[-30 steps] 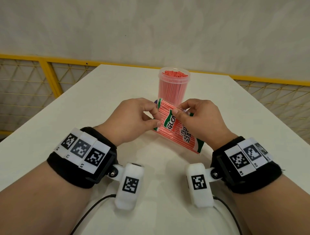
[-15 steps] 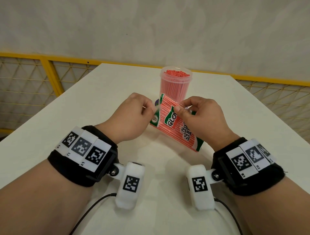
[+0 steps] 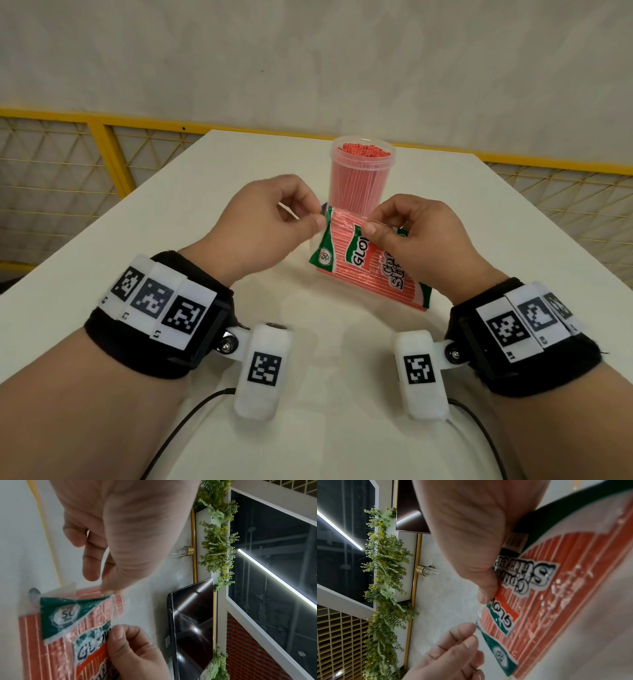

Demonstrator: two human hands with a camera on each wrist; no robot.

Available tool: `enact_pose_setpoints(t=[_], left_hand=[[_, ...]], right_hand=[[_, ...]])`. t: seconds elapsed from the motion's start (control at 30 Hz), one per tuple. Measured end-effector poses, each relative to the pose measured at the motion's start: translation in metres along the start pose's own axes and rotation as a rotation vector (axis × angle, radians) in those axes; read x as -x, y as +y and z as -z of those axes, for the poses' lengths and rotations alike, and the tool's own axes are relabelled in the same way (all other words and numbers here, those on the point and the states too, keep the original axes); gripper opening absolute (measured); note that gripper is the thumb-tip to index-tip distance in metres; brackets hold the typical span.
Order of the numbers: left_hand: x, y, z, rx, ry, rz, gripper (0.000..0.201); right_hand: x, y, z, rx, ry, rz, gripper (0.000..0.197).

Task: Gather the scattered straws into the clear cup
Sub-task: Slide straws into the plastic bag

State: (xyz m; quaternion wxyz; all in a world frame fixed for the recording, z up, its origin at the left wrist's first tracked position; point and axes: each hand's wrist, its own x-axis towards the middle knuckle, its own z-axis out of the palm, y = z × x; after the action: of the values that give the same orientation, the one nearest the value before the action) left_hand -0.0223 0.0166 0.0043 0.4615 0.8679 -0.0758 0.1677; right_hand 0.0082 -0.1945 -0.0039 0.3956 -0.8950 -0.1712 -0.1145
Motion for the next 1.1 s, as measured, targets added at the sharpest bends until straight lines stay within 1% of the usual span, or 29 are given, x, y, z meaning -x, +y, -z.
enact_pose_setpoints(t=[0.03,0.1,0.17,0.23,0.33,0.47,0.6,0.7,0.77,0.83,0.93,1.0,1.1], left_hand=[[0.002,0.001,-0.001,-0.024,-0.046,-0.014,0.015],[0.003,0.000,-0.003,-0.126,-0.080,-0.011,0.021],[0.004,-0.001,-0.004,-0.185,-0.073,0.022,0.027],[0.005,-0.001,-0.005,-0.193,-0.065,0.051,0.029],[0.005,-0.002,-0.005,-0.169,-0.082,0.076,0.030],[0.004,-0.004,-0.007,-0.118,-0.108,0.089,0.033],[0.003,-0.007,-0.010,0.085,-0.114,0.158,0.029],[0.004,-0.005,-0.011,0.246,-0.168,0.196,0.030],[0.005,-0.004,-0.012,0.233,-0.216,0.170,0.033],[0.006,-0.004,-0.014,0.126,-0.248,0.122,0.034],[0.006,-0.004,-0.011,-0.023,-0.272,0.092,0.028],[0.005,-0.004,-0.010,-0.009,-0.274,0.113,0.026],[0.006,-0.002,-0.010,0.108,-0.321,0.169,0.027]], right_hand=[[0.000,0.000,-0.001,0.004,0.002,0.004,0.011],[0.000,0.001,-0.002,0.027,-0.012,0.016,0.012],[0.001,0.003,-0.003,0.050,-0.033,0.018,0.012],[0.000,0.005,-0.003,0.049,-0.037,0.017,0.012],[0.000,0.007,-0.003,0.003,-0.044,0.042,0.014],[0.002,0.005,-0.006,-0.044,-0.108,0.084,0.018],[0.001,0.005,-0.007,-0.082,-0.091,0.087,0.015],[0.001,0.006,-0.007,-0.065,-0.075,0.085,0.015],[0.001,0.007,-0.008,-0.041,-0.085,0.085,0.014],[0.001,0.007,-0.009,-0.029,-0.094,0.089,0.014],[0.000,0.008,-0.009,-0.024,-0.087,0.081,0.015],[0.000,0.008,-0.010,-0.035,-0.078,0.078,0.015],[0.001,0.007,-0.010,-0.063,-0.094,0.070,0.013]])
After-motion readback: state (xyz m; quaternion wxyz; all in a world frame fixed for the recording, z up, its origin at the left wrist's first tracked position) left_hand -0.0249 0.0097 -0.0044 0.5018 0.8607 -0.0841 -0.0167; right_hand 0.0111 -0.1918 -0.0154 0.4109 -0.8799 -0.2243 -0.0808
